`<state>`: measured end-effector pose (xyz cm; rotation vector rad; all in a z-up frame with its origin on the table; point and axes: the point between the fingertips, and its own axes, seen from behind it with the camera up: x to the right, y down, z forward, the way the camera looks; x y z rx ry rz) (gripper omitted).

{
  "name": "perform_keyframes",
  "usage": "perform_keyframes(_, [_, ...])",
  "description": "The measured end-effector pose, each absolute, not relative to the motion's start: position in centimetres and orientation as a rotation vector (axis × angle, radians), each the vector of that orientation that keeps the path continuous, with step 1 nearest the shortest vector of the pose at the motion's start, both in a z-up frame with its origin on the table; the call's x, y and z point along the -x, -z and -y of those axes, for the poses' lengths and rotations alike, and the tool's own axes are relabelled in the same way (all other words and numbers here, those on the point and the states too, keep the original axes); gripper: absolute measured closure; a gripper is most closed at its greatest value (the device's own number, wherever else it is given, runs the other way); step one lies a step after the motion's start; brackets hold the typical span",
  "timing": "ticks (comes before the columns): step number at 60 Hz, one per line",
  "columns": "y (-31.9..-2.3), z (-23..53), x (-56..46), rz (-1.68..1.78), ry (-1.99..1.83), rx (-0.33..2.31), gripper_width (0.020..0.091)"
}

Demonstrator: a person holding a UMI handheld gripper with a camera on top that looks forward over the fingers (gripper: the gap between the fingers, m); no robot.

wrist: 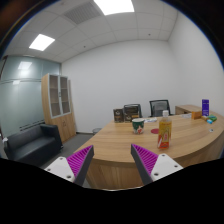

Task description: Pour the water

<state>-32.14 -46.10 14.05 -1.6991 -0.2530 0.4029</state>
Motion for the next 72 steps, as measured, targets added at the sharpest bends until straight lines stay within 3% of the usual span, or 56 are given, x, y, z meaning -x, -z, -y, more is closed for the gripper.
perform_keyframes(21, [-12.8, 42.1, 27.9, 0.192, -0.349, 1.719, 0.0276])
perform_keyframes(35, [-10.0, 32.3, 19.8, 0.089, -0.132, 1.754, 0.0283])
perform_keyframes(56, [-9.0, 17.6, 15.0, 0.062, 0.063, 1.694, 0.0287])
perform_keyframes(59, [-9.4, 16.4, 15.4, 0.071, 0.074, 1.684, 0.0324])
perform_keyframes(62, [-9.3, 15.5, 15.3, 0.072, 0.092, 1.675, 0.0453])
perform_keyframes(72, [-9.3, 14.4, 15.3, 0.013, 0.035, 1.655, 0.0507])
